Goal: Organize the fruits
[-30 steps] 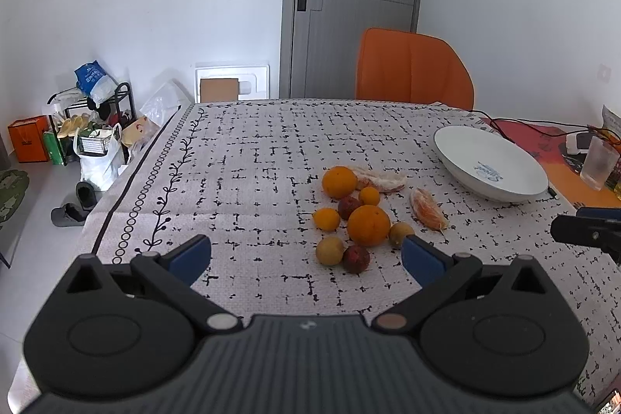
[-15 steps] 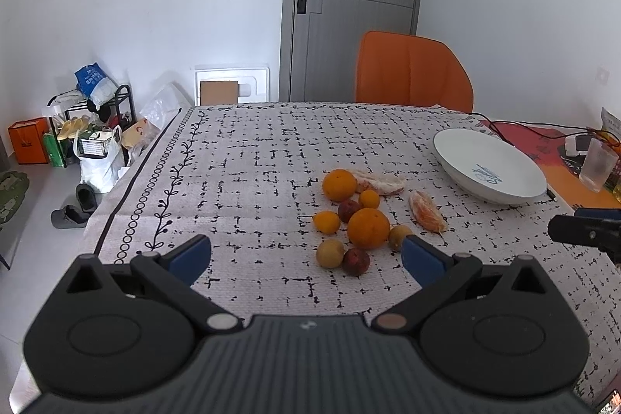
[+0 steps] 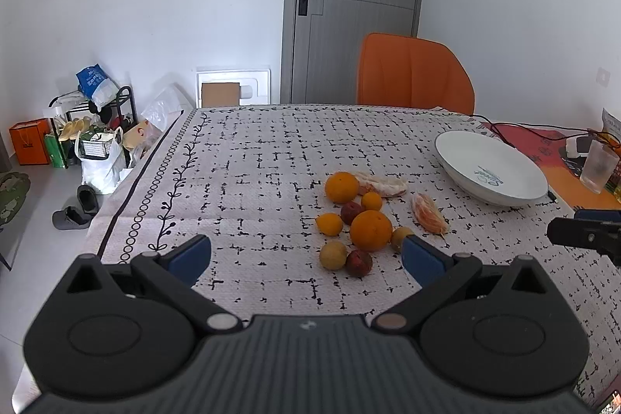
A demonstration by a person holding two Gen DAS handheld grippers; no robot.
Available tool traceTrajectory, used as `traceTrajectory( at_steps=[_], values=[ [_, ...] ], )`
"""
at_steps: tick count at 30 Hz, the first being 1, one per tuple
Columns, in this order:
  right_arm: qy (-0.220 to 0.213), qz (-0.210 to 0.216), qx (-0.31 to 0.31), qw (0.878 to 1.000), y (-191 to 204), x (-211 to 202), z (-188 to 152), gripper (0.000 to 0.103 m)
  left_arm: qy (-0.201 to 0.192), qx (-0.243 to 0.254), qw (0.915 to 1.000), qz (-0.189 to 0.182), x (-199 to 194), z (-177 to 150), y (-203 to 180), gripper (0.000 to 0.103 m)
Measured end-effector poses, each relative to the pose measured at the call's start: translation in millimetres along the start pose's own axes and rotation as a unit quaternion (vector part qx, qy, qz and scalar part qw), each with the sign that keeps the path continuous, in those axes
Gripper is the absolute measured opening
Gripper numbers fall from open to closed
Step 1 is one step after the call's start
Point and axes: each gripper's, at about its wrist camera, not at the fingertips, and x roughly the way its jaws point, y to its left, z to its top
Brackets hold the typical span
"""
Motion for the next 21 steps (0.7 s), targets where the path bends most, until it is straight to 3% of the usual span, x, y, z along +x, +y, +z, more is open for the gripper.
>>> traceTrajectory(
  at_steps=[13,21],
  values=[
    [0.0,0.003,-0.001,1.0,-0.9,-0.5,-0.3,0.103,-0.006,0.001,1.0,0.0,-2.7,1.7,2.6,0.103],
    [-0.013,0.027,0.01,0.999,-6.4,0.2,0.6,0.103,-0.016,0.003,0.9998,-0.007,-3.4,0.4,2.5,0.103]
  ],
)
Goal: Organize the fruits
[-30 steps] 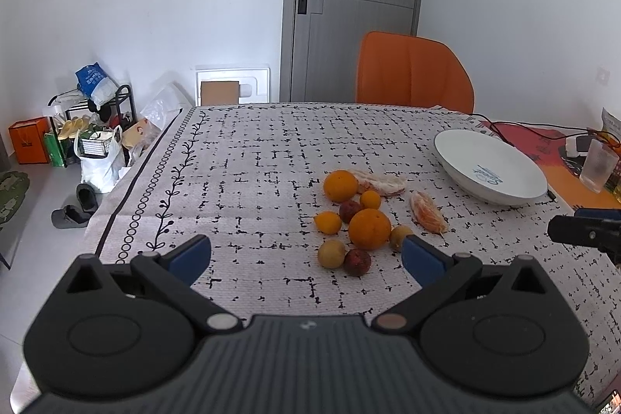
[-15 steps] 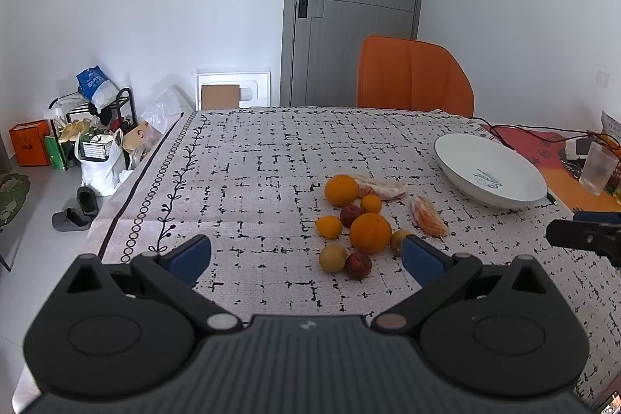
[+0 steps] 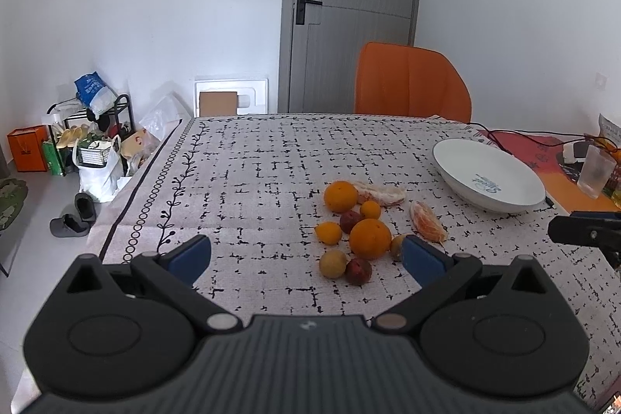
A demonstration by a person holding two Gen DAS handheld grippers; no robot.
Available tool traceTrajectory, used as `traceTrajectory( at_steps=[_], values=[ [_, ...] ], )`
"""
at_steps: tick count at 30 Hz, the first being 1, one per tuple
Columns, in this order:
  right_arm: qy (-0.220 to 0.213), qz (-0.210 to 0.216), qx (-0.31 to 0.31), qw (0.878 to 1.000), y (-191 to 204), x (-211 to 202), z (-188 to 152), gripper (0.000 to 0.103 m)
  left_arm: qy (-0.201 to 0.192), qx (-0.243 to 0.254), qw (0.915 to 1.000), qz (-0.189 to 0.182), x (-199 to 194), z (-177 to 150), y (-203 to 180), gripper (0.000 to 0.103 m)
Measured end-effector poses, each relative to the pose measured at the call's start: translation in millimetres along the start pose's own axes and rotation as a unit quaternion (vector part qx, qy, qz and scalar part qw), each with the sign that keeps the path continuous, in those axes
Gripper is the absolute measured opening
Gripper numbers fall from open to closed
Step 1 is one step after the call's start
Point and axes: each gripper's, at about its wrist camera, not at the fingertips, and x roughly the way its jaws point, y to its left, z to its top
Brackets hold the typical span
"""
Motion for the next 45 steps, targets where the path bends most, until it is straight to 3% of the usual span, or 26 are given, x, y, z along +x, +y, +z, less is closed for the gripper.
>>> traceTrajectory(
  at_steps=[10,18,25,31,35,45],
  values=[
    [-0.014,0.015,-0.005,1.0,-5,9,-7,0.102,-0.022,-0.023,0.9995,0.0,10,-5,4,0.101],
    [-0.004,0.002,-0.002,1.0,-10,29,-10,0.102,-0.023,-0.017,0.9996,0.001,29,-11,0,0.093],
    [0.003,-0.001,-0.005,1.0,-15,47,-11,0.101,-0.008,-0.011,0.9999,-0.006,50,-16,-4,0.073],
    [0.019,0.015,-0.005,1.0,-16,62,-10,0.081,0.008,-0.012,0.9998,-0.011,66,-20,-4,0.057],
    [0.025,0.022,-0.001,0.999,-16,70,-9,0.08,0.013,-0.012,0.9998,-0.008,73,-22,-4,0.05],
    [0.041,0.023,0.001,0.999,-17,90,-9,0.08,0.025,-0.022,0.9991,-0.026,84,-24,-4,0.046]
  ],
)
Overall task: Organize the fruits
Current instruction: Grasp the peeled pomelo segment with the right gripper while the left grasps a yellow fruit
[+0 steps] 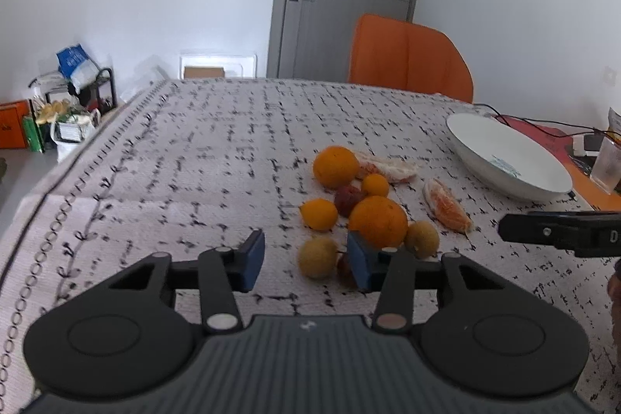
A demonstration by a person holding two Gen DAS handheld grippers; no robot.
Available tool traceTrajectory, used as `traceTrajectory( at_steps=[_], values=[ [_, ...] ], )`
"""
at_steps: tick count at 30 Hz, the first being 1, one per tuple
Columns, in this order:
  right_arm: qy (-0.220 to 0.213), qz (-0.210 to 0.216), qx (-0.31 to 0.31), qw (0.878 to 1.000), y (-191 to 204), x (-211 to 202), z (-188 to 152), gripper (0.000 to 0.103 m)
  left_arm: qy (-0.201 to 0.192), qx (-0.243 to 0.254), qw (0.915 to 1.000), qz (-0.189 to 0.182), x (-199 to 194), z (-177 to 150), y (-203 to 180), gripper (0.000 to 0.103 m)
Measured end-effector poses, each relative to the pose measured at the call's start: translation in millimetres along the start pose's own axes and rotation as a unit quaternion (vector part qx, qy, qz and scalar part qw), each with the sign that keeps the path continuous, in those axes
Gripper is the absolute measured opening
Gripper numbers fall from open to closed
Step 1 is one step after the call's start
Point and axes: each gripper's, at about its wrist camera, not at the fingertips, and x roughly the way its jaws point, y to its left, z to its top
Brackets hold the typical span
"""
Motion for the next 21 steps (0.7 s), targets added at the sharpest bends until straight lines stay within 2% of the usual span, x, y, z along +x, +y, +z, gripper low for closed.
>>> traceTrajectory(
  at_steps=[8,12,14,19,21],
  values=[
    [0.008,-0.001,0.003,1.0,-2,11,3,0.08,-0.003,-0.007,0.9999,-0.011,5,2,3,0.045],
    [0.007,0.003,0.004,1.0,-1,14,6,0.08,-0.004,-0.025,0.9996,-0.009,5,6,12,0.036],
    [0.007,0.005,0.002,1.0,0,16,7,0.08,-0.004,-0.027,0.9995,-0.013,5,7,14,0.035],
    [0.011,0.01,-0.001,1.0,2,22,10,0.08,0.012,-0.036,0.9986,-0.038,9,6,17,0.034],
    [0.013,0.012,-0.004,1.0,4,26,10,0.08,0.025,-0.035,0.9986,-0.031,15,4,16,0.034]
  ],
)
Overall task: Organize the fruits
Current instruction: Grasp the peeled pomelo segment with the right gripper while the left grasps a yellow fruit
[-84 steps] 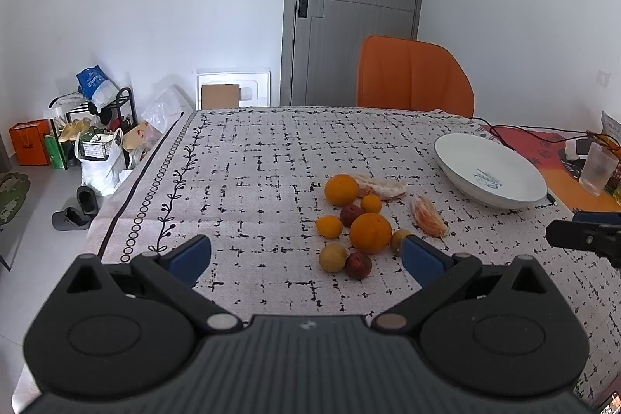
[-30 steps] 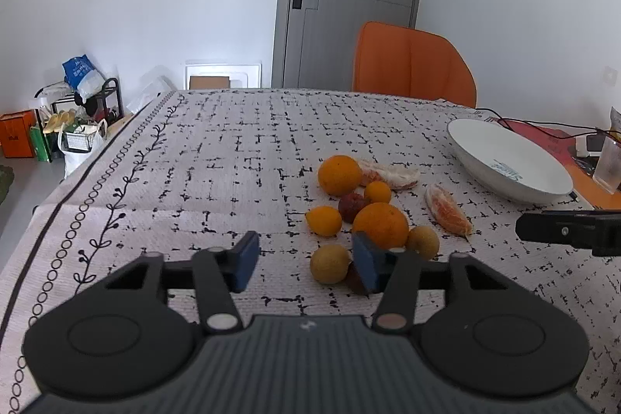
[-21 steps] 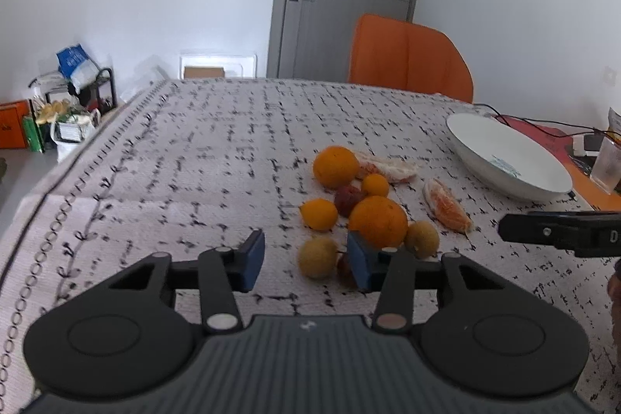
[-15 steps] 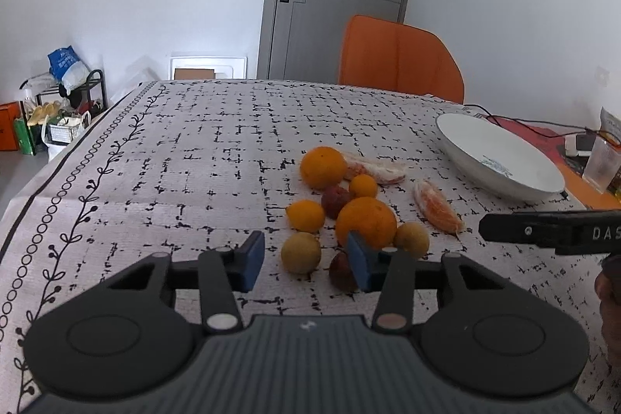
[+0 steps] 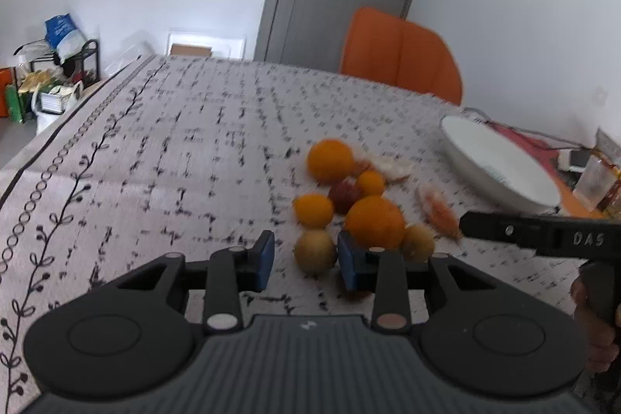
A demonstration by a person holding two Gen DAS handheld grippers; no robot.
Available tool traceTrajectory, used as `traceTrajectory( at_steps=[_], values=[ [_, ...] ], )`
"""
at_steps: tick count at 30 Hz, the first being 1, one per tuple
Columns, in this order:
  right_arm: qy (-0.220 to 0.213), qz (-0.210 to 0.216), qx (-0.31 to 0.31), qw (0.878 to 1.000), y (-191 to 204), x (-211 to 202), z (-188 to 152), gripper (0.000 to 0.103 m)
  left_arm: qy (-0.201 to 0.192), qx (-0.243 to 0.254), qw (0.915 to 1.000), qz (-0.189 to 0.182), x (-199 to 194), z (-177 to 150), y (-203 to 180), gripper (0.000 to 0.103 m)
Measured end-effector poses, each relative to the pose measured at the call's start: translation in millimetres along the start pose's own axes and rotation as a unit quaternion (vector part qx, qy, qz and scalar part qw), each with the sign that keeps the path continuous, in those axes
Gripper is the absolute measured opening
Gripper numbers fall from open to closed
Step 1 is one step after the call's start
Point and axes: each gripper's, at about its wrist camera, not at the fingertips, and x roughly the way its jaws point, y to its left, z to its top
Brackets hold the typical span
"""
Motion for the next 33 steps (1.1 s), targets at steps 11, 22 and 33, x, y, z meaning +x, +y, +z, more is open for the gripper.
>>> traceTrajectory(
  at_steps=[11,22,33],
  values=[
    [0.011,-0.014,-0.009,1.0,3,22,8,0.069,-0.013,-0.007,0.9999,0.009,-5,2,9,0.022],
    [0.006,-0.037,-0.006,0.999,2,34,14,0.034,-0.029,0.0,0.9995,0.014,-9,10,5,0.022],
    [-0.046,-0.006,0.011,0.999,-9,-2,24,0.033,-0.047,0.025,0.9986,0.005,-10,27,-23,0.022]
  ],
)
